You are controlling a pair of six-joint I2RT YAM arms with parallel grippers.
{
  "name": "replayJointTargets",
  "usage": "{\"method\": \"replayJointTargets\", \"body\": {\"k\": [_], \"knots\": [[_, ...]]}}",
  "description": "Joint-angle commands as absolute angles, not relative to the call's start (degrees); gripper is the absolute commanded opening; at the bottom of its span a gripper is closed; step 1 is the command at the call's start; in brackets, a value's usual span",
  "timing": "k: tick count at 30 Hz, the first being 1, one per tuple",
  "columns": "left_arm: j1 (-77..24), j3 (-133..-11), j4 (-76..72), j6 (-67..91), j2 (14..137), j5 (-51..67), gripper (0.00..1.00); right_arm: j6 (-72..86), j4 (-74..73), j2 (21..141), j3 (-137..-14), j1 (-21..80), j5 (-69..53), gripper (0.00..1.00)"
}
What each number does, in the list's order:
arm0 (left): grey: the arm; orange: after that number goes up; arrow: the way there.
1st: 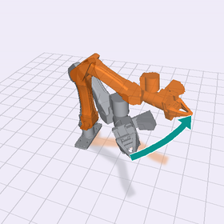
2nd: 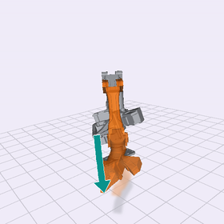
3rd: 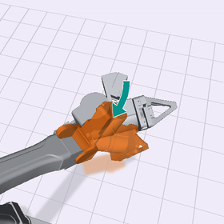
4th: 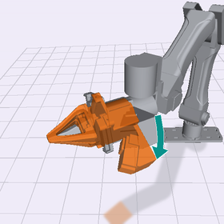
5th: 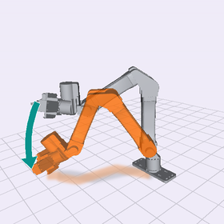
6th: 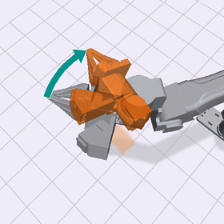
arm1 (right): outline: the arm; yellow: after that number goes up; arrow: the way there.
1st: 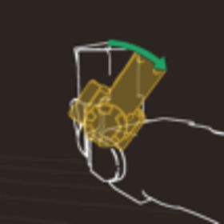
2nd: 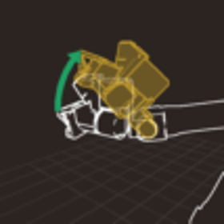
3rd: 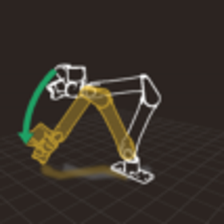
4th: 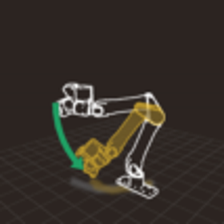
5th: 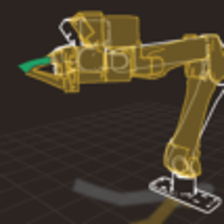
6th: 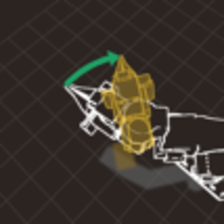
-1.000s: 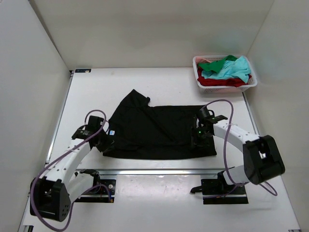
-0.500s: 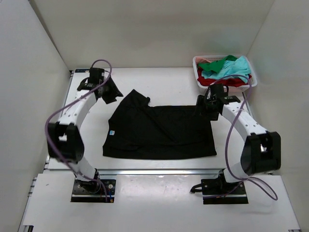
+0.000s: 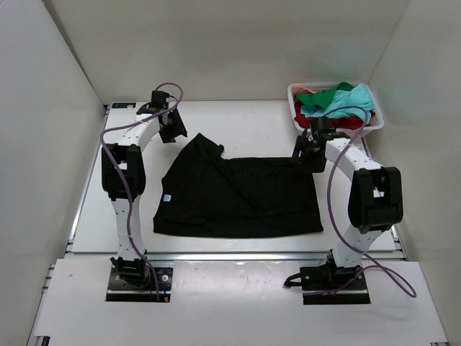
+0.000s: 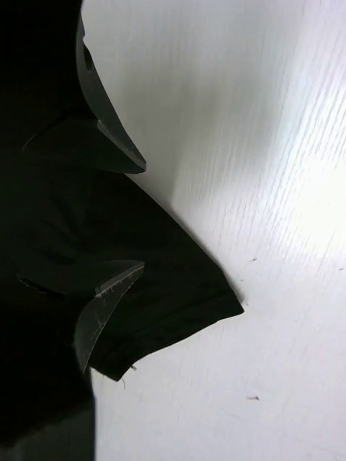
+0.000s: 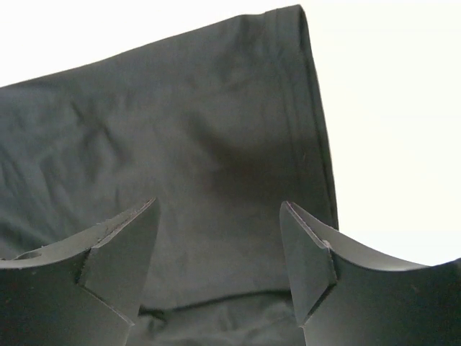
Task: Fold and stack the t-shirts
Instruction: Grap the side of the flattened tshirt furthest away from the robot with both arms
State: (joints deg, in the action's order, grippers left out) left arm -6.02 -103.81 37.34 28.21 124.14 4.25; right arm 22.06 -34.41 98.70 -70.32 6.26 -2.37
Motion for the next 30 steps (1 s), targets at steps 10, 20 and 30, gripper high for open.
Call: {"method": "replayJointTargets", "body": {"k": [10,20,30], "knots": [[-11.2,-107.0,39.2,24.2,130.3,4.7,0.59,23.4,-30.2,107.1,-80.2,3.7,2.4,0.73],[-9.5,-103.0,37.4,25.7,127.2,7.9,0.0,24.3,-29.5,114.6,-86.0,3.9,4.3,0.67],[-8.4,-97.4,35.3,25.8,123.4,8.9,0.0,23.7,-31.5,119.1,-89.8,4.2,5.0,0.13]]}}
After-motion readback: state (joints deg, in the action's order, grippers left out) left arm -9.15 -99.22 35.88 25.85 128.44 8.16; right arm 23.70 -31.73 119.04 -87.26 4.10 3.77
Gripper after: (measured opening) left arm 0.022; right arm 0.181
